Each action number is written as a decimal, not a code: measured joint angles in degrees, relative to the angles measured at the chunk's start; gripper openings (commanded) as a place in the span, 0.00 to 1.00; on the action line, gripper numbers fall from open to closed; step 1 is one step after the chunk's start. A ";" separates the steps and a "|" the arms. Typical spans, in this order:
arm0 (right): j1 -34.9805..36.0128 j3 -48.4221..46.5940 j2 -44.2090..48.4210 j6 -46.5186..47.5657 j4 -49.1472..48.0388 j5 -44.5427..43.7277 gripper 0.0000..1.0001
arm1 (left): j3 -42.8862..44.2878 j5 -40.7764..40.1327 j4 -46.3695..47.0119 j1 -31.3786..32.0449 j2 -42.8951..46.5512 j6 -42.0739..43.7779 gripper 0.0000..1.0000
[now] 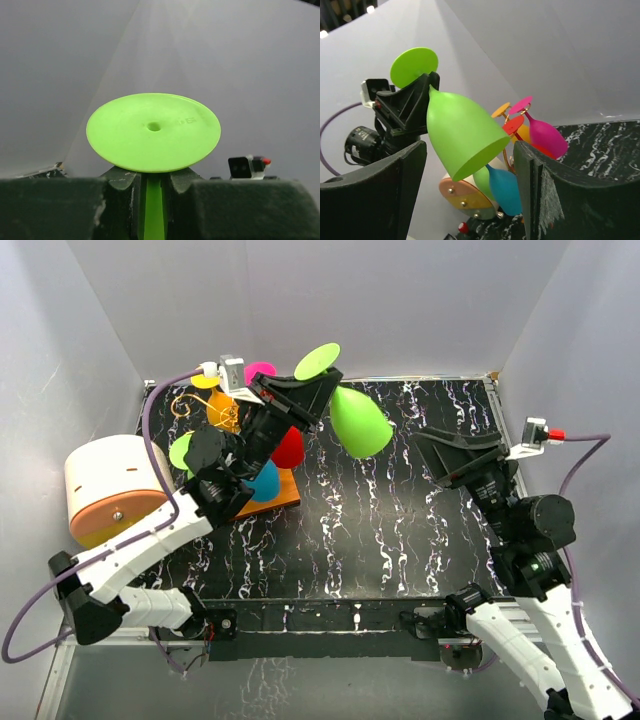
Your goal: Place the wine glass upside down on the wine glass rack
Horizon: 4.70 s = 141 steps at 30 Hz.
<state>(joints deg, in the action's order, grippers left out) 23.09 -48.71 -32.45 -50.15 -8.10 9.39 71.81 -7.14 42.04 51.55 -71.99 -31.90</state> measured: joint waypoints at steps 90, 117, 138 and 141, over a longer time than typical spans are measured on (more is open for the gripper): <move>-0.24 -4.74 -13.77 -7.80 7.89 17.94 0.00 | -19.74 19.32 -21.92 -0.04 14.21 -20.87 0.55; -0.28 -3.98 -16.31 -7.13 7.89 27.28 0.00 | -22.45 10.03 -16.79 0.00 12.74 -34.32 0.12; -0.28 -7.13 -13.86 -1.38 17.22 17.84 0.65 | -16.59 18.49 -19.69 -9.84 7.28 -44.19 0.00; -0.28 -8.92 -13.18 0.61 19.08 13.97 0.65 | -13.07 21.11 -20.31 -13.60 5.75 -46.45 0.00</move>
<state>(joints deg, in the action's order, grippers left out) 22.81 -57.63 -45.63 -49.54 10.98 23.35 58.74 13.98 21.74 37.95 -66.24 -78.35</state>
